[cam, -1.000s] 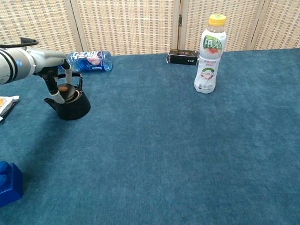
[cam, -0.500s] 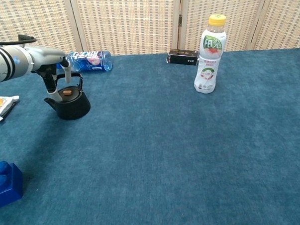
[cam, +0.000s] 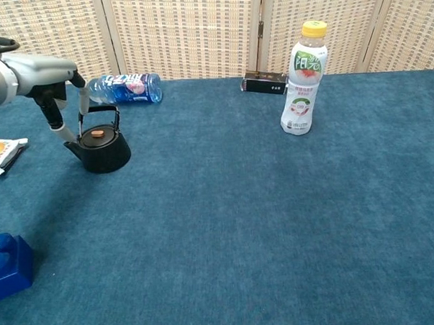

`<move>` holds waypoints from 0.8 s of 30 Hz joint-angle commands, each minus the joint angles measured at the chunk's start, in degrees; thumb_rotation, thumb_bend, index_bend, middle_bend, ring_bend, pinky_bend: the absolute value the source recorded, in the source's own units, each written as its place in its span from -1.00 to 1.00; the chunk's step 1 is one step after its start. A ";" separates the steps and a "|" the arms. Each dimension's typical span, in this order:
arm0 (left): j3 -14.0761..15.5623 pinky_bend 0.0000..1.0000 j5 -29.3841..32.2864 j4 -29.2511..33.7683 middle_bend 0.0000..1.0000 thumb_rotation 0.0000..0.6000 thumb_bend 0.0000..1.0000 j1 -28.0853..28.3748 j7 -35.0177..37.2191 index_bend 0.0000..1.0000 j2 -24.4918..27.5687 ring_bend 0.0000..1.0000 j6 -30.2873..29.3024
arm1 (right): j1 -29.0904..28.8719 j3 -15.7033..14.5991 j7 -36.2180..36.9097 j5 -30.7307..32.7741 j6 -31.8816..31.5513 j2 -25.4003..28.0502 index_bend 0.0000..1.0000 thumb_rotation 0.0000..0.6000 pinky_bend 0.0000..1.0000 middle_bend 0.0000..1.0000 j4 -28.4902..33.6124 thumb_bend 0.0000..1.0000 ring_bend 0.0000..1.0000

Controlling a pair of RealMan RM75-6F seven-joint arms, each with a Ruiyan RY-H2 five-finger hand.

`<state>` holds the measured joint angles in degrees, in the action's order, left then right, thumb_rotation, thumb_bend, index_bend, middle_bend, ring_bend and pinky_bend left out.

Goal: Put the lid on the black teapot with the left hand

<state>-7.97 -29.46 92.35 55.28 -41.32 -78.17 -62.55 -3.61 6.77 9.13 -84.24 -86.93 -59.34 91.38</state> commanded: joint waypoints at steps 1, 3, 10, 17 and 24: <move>1.16 0.95 -4.98 4.95 1.00 1.00 -0.92 -3.24 2.54 -0.10 3.03 0.86 -4.00 | -0.01 -0.06 -0.27 -0.09 -0.02 -0.08 0.34 1.00 0.00 0.01 0.05 -0.70 -0.23; 1.88 0.85 -7.49 7.48 1.00 1.00 -0.92 -4.92 3.55 -0.11 4.65 0.70 -5.73 | -0.01 -0.11 -0.50 -0.15 -0.04 -0.15 0.34 1.00 0.00 0.01 0.11 -0.70 -0.23; 4.87 0.67 -14.22 14.27 0.65 1.00 -0.92 -10.86 6.50 -0.11 9.23 0.18 -10.64 | -0.08 -0.21 -1.52 -0.11 0.08 -0.42 0.34 1.00 0.00 0.01 0.18 -0.70 -0.23; 9.03 0.31 -25.37 16.63 0.25 1.00 -0.92 -18.27 11.49 -0.03 11.61 -0.11 -16.36 | -0.22 -0.39 -2.49 -0.07 0.44 -0.79 0.34 1.00 0.00 0.01 0.12 -0.70 -0.23; 12.28 0.24 -33.33 14.40 0.24 1.00 -0.92 -25.17 14.51 0.03 11.62 -0.12 -21.47 | -0.41 -0.45 -3.46 0.21 0.87 -1.23 0.34 1.00 0.00 0.01 -0.05 -0.70 -0.23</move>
<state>3.21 -61.28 107.41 31.66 -27.80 -66.71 -82.81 -4.00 6.33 5.70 -84.06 -86.10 -60.53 91.35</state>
